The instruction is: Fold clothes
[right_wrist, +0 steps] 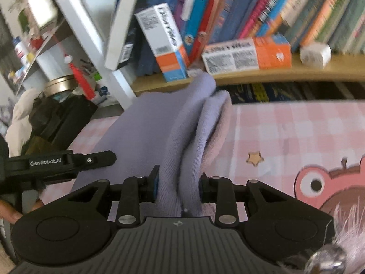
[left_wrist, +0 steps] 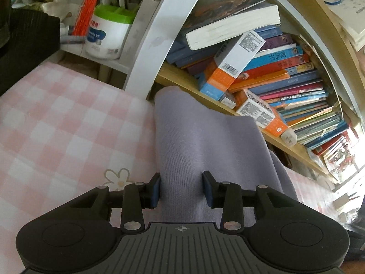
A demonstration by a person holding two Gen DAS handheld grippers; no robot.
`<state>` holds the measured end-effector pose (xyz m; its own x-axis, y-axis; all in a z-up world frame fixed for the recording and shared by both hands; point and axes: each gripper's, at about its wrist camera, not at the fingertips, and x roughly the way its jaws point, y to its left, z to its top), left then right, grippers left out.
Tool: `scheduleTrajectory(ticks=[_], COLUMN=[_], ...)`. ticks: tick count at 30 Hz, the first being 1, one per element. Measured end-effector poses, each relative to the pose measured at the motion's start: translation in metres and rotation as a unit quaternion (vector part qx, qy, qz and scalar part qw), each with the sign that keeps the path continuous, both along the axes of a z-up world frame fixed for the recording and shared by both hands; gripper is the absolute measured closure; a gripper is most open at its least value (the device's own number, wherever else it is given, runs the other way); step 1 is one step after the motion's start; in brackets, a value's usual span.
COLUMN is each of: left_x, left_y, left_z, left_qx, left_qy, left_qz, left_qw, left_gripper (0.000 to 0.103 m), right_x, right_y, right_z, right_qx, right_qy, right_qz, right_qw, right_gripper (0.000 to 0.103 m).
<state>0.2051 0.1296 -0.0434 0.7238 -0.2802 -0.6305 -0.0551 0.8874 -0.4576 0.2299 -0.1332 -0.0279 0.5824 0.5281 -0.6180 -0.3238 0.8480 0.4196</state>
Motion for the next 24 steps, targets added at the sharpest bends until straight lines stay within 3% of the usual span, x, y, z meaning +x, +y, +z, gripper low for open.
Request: scheduleTrajectory(ticks=[4,9,10,11,15,22,24], left_x=[-0.003,-0.013,-0.018,-0.022,-0.043,-0.081,-0.092], left_y=[-0.003,-0.008,-0.009,-0.010,-0.019,-0.038,-0.043], left_z=[0.004,0.016,0.020,0.024,0.036,0.054,0.058], left_qx=[0.020,0.057,0.063,0.069,0.083,0.097,0.101], left_qy=[-0.002,-0.012,-0.019,-0.025,-0.039,-0.050,-0.053], left_qz=[0.000,0.002,0.003,0.005,0.009,0.017,0.020], left_qw=[0.9998,0.9983,0.9978,0.9973,0.9957,0.9939,0.9933], left_gripper=[0.058,0.052,0.046,0.040,0.032,0.007,0.005], right_x=[0.001,-0.005,-0.008,-0.011,-0.028,-0.077,-0.089], right_y=[-0.005,-0.009,-0.012,-0.014,-0.020,-0.020,-0.023], right_z=[-0.003,0.006,0.009,0.013,0.029,0.052,0.054], right_qx=[0.011,-0.005,-0.007,-0.014,-0.054,-0.115,-0.121], right_qy=[0.019,0.020,0.017,0.009,-0.024,-0.070,-0.070], right_qz=[-0.016,-0.027,-0.032,-0.040,-0.069,-0.070,-0.073], right_qw=[1.000,0.999,0.999,0.999,0.996,0.988,0.988], right_gripper=[0.060,0.033,0.027,0.025,0.018,0.003,0.001])
